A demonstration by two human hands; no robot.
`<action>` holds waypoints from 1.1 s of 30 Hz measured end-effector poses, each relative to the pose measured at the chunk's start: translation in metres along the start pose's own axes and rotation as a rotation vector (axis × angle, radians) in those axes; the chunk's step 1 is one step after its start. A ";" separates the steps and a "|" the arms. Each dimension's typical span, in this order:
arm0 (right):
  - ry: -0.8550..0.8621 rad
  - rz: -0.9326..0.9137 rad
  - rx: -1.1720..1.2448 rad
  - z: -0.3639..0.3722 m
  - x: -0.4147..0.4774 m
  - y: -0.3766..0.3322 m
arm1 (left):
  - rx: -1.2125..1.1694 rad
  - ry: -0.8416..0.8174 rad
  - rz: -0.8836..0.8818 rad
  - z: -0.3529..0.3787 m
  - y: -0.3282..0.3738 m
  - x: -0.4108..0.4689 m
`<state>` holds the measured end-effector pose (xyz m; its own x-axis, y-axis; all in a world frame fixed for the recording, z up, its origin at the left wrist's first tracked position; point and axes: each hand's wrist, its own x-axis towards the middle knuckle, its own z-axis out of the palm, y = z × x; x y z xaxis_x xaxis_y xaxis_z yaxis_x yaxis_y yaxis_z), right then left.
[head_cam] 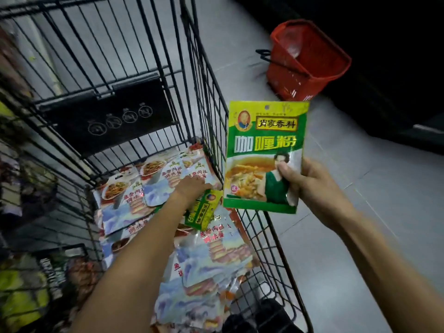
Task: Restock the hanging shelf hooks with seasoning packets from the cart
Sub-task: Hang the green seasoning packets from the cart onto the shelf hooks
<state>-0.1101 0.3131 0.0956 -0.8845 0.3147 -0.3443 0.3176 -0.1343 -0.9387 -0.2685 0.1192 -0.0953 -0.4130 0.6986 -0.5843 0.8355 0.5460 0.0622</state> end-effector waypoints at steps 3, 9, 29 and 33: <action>-0.003 0.003 0.016 0.001 -0.003 -0.002 | -0.034 0.071 -0.044 0.006 0.000 -0.002; -0.025 0.016 0.064 -0.001 -0.009 -0.004 | -0.248 0.206 -0.154 -0.005 -0.004 -0.025; -0.121 0.127 0.205 0.028 -0.064 -0.032 | -1.736 0.627 -0.759 -0.028 0.012 -0.243; -0.157 0.162 0.211 0.044 -0.077 -0.040 | -2.514 0.379 -0.644 -0.011 0.034 -0.292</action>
<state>-0.0700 0.2530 0.1602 -0.8754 0.1263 -0.4665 0.3954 -0.3680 -0.8415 -0.1237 -0.0616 0.0864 -0.5349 0.2144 -0.8173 -0.8327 -0.2977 0.4669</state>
